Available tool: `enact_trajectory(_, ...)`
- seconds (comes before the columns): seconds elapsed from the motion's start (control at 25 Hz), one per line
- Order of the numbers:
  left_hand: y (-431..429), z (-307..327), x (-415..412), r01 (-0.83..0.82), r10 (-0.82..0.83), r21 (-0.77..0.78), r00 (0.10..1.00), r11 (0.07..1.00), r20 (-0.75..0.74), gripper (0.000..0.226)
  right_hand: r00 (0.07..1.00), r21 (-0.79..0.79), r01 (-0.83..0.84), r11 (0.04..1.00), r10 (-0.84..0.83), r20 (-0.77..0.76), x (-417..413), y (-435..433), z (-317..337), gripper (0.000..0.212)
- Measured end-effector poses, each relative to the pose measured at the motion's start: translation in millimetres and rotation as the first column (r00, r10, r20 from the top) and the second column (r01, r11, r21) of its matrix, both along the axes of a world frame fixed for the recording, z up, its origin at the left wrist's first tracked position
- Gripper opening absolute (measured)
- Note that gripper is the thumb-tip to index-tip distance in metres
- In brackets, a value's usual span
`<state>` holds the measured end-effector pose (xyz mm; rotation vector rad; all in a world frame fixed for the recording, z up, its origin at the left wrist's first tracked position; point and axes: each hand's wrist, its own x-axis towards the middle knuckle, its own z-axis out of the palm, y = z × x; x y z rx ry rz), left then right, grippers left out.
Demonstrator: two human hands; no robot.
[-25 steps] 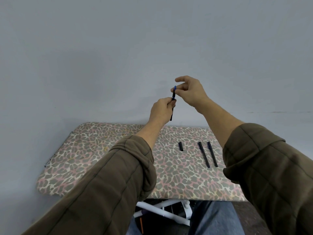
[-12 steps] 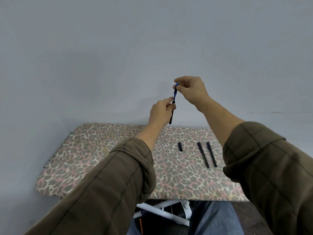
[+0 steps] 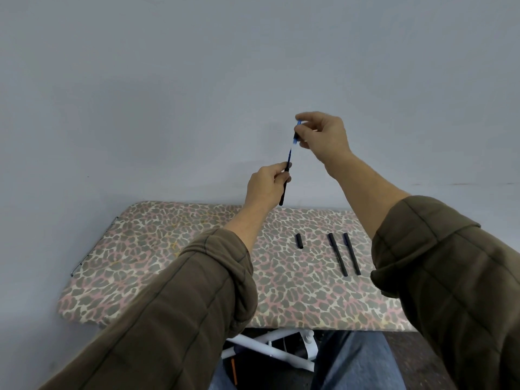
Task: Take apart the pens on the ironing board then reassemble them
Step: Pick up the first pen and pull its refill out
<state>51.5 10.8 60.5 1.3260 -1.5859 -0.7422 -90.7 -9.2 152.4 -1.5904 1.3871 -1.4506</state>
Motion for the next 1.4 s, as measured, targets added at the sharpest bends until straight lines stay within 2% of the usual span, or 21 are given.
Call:
enact_trajectory(0.12, -0.1, -5.4, 5.3, -0.026, 0.026, 0.000, 1.000, 1.000, 0.014, 0.031, 0.995, 0.025, 0.075, 0.997, -0.076, 0.067, -2.0, -7.7, 1.5, 0.027)
enact_trajectory(0.28, -2.2, -14.1, 12.7, -0.066, 0.066, -0.003, 0.997, 0.998, 0.045, 0.031, 0.975, 0.267, 0.186, 0.946, -0.144, -0.169, -3.1, -10.9, -34.3, 0.023)
enact_trajectory(0.44, -7.8, -31.6, 20.4, -0.087, 0.086, 0.017, 0.994, 0.996, 0.062, 0.029, 0.934, 0.453, 0.234, 0.861, -0.070, -0.349, -0.9, -11.1, -85.3, 0.017)
enact_trajectory(0.56, -13.2, -43.7, 23.7, -0.100, 0.098, 0.032, 0.993, 0.994, 0.066, 0.027, 0.880, 0.515, 0.283, 0.809, -0.005, -0.476, 0.3, -16.4, -111.6, 0.019)
enact_trajectory(0.76, -24.0, -61.1, 25.8, -0.081, 0.077, 0.070, 0.995, 0.994, 0.057, 0.029, 0.797, 0.555, 0.337, 0.760, 0.084, -0.599, -2.7, -25.1, -146.7, 0.021)
enact_trajectory(1.0, -30.1, -77.1, 27.6, -0.089, 0.082, 0.093, 0.993, 0.992, 0.079, 0.030, 0.597, 0.519, 0.384, 0.764, 0.223, -0.770, 11.6, -30.7, -179.5, 0.010)
enact_trajectory(1.08, -32.7, -81.5, 30.5, -0.090, 0.083, 0.100, 0.994, 0.991, 0.069, 0.031, 0.553, 0.508, 0.416, 0.754, 0.233, -0.800, 14.1, -33.0, -189.1, 0.024)
enact_trajectory(1.4, -35.5, -90.9, 37.1, -0.098, 0.093, 0.108, 0.994, 0.989, 0.051, 0.028, 0.544, 0.515, 0.440, 0.736, 0.237, -0.805, 16.6, -33.5, -209.8, 0.029)
